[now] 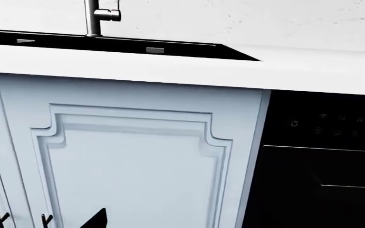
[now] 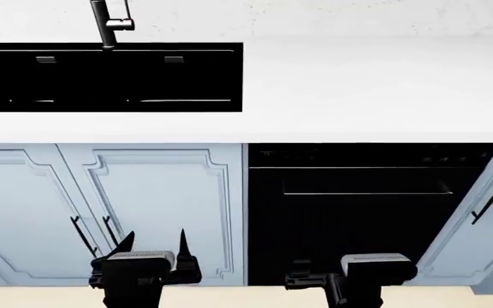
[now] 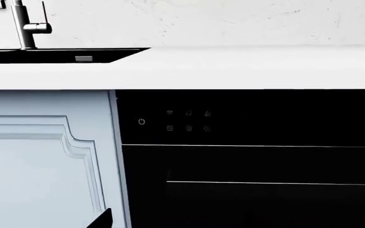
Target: Pick and place the shaker into the drawer. Then close the cabinet.
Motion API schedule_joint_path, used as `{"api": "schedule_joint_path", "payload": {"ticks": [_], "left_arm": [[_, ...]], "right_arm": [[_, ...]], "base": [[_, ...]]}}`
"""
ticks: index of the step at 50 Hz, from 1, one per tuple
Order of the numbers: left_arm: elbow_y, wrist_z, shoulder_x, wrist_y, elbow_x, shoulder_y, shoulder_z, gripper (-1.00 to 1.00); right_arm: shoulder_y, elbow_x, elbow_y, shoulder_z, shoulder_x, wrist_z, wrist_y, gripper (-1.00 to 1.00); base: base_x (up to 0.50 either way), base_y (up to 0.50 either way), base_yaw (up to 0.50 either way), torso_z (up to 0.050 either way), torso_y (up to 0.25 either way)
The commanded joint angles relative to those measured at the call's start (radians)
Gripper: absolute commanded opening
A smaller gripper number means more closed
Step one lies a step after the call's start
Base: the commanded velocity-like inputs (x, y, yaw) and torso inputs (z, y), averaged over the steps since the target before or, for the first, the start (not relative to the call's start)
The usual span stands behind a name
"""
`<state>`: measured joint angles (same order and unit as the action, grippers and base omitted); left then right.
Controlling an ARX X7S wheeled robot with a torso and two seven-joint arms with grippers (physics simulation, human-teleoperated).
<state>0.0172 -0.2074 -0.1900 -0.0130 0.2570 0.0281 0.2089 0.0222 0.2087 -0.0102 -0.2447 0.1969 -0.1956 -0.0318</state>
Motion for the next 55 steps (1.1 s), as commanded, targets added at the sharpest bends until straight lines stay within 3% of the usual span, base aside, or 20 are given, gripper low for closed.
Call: {"api": "schedule_joint_path", "payload": {"ticks": [1,15,23,30,32,33,36,37,38,45,55], "left_arm": [[0.002,-0.005,-0.005,-0.003,0.004,0.004,0.004,1.0],[-0.026,-0.03,-0.014,-0.005,-0.01,0.0,0.01,1.0],[-0.609,-0.146,-0.12,0.241,-0.121,-0.055,0.018,1.0],[-0.927,-0.166,-0.181,0.481,-0.106,0.012,-0.023,1.0],[-1.039,-0.173,-0.191,0.64,-0.061,0.095,-0.053,1.0],[-1.064,-0.243,-0.25,0.692,0.027,0.164,-0.054,1.0],[-1.064,-0.693,-0.669,0.623,0.477,0.548,0.145,1.0],[-1.064,-0.843,-0.72,0.624,0.627,0.667,0.191,1.0],[-1.064,-0.907,-0.744,0.635,0.777,0.76,0.211,1.0],[-1.06,-1.02,-0.794,0.646,0.957,1.121,0.329,1.0],[-0.931,-0.945,-0.715,0.748,1.016,1.374,0.338,1.0]], "right_arm": [[0.005,0.012,0.005,-0.008,0.008,0.003,0.016,1.0],[0.001,0.022,0.031,0.012,0.013,-0.024,-0.008,1.0],[-0.015,0.061,0.563,0.083,0.106,-0.152,0.251,1.0],[0.125,0.203,0.977,0.18,0.176,-0.283,0.62,1.0],[0.217,0.317,1.056,0.215,0.216,-0.358,0.733,1.0],[0.285,0.45,1.057,0.194,0.314,-0.484,0.724,1.0],[0.545,0.803,1.057,0.073,0.582,-0.823,0.648,1.0],[0.627,0.891,1.056,0.057,0.621,-0.881,0.65,1.0],[0.698,0.962,1.055,0.05,0.644,-0.921,0.66,1.0],[0.963,1.185,1.05,0.031,0.695,-1.035,0.698,1.0],[1.264,1.275,0.951,-0.044,0.666,-1.053,0.81,1.0]], "base": [[0.5,0.0,0.0,0.0,0.0],[0.14,0.0,0.0,0.0,0.0],[0.0,0.0,0.0,0.0,0.0],[0.0,0.0,0.0,0.0,0.0],[0.0,0.0,0.0,0.0,0.0],[0.0,0.0,0.0,0.0,0.0],[0.0,0.0,0.0,0.0,0.0],[0.0,0.0,0.0,0.0,0.0],[0.0,0.0,0.0,0.0,0.0],[0.0,0.0,0.0,0.0,0.0],[0.0,0.0,0.0,0.0,0.0]]}}
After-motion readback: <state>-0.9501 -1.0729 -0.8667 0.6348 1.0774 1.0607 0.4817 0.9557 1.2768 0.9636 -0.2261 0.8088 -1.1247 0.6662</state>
